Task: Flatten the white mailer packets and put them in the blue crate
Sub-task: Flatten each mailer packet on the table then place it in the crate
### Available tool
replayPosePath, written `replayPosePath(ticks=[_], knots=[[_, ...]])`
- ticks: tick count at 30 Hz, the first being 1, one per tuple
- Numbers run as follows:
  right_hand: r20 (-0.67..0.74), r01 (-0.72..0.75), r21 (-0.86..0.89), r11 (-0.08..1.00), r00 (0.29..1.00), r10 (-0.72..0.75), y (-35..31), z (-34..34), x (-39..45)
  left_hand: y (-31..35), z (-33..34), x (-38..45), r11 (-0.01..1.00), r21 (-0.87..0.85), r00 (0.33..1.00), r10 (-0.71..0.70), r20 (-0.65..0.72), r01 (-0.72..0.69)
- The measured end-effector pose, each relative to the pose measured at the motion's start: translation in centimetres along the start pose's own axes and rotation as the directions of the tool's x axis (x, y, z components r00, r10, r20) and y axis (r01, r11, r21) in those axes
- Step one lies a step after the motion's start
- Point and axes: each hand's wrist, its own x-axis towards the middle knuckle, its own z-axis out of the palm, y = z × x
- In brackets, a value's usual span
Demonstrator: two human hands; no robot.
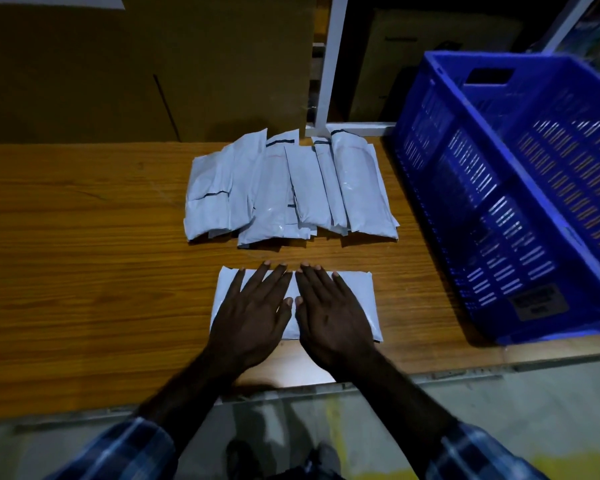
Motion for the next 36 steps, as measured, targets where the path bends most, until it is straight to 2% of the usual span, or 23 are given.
replayPosePath(ticks=[5,8,10,13,15,19,23,26,29,31,33,36], knots=[[0.153,-0.246,-0.051,0.968,0.956,0.251,3.6,-1.6,-1.4,-3.5,-0.1,-1.6,0.993,-0.063,0.994,-0.104,-0.011,0.104],[0.225,-0.326,-0.069,0.943,0.916,0.333,5.1,-2.7,-2.3,-5.1,-0.4,-2.4,0.985,-0.098,0.99,-0.141,0.032,0.143],[0.216,-0.312,-0.07,0.948,0.923,0.32,4.3,-3.7,-2.0,-4.6,-0.9,-2.3,0.977,-0.13,0.985,-0.165,0.04,0.169],[0.17,-0.148,-0.016,0.989,0.974,0.149,1.3,-3.8,-0.4,-2.2,-1.1,-1.0,0.99,-0.098,0.993,-0.108,-0.042,0.103],[0.133,-0.109,0.04,0.993,0.986,0.102,-0.2,-2.5,0.7,-0.1,-0.9,0.0,0.993,-0.095,0.996,-0.078,-0.034,0.074],[0.097,-0.115,0.036,0.993,0.989,0.111,-1.0,-0.1,0.7,1.5,0.1,0.7,0.995,-0.037,0.996,-0.094,0.01,0.094],[0.05,-0.063,0.002,0.998,0.997,0.062,-0.5,0.0,0.4,1.2,0.3,0.6,0.998,-0.023,0.998,-0.059,-0.03,0.059],[0.124,-0.114,-0.04,0.993,0.985,0.118,1.3,-1.1,-0.3,-0.1,0.2,-0.1,0.999,-0.026,0.999,-0.042,-0.03,0.041],[0.231,-0.252,-0.042,0.967,0.939,0.255,4.7,-2.8,-1.7,-3.0,0.1,-1.4,0.987,-0.07,0.989,-0.147,-0.022,0.146],[0.258,-0.272,-0.093,0.958,0.923,0.287,5.8,-3.7,-2.2,-4.7,-0.1,-2.3,0.976,-0.096,0.98,-0.198,-0.005,0.197],[0.23,-0.249,-0.104,0.963,0.936,0.267,5.0,-4.1,-1.7,-4.9,-0.9,-2.6,0.972,-0.112,0.978,-0.208,-0.011,0.206],[0.179,-0.17,0.009,0.985,0.97,0.166,1.7,-3.4,0.1,-1.9,-1.7,-1.2,0.984,-0.132,0.989,-0.13,-0.07,0.12]])
